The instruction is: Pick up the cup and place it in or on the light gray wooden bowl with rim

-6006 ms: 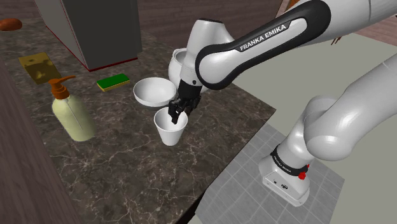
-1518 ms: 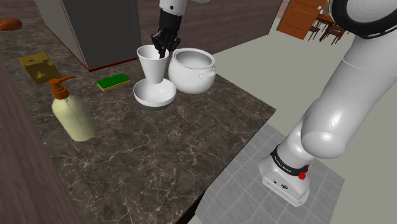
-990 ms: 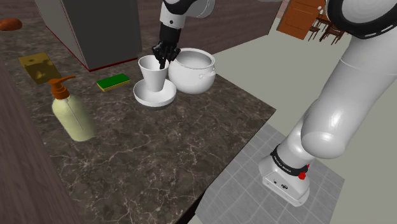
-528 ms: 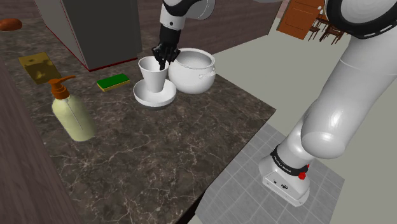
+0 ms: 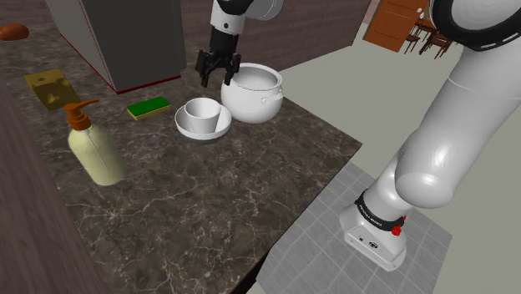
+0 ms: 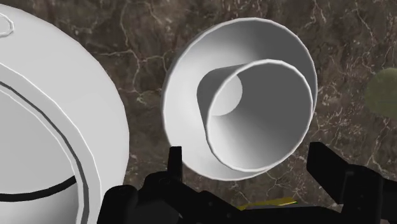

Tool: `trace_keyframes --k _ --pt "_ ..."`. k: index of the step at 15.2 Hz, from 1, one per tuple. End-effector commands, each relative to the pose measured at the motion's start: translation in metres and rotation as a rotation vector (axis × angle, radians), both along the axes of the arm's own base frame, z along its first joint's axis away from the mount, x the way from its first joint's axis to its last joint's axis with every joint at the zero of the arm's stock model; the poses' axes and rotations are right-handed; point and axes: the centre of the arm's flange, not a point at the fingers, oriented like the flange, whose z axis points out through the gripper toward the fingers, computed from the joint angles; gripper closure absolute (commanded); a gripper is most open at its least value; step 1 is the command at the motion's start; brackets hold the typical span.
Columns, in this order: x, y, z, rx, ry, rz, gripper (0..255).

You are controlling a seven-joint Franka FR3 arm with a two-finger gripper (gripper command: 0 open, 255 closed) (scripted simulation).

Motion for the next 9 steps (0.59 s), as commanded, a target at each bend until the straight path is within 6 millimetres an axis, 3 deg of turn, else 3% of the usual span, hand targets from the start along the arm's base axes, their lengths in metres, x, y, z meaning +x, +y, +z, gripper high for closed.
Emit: trace_keyframes --k 1,2,9 --pt "0.002 -0.006 0.026 0.000 0.000 0.000 0" --pt "0.002 -0.008 0.036 0.000 0.000 0.000 0" --pt "0.002 -0.008 0.036 0.000 0.000 0.000 0"
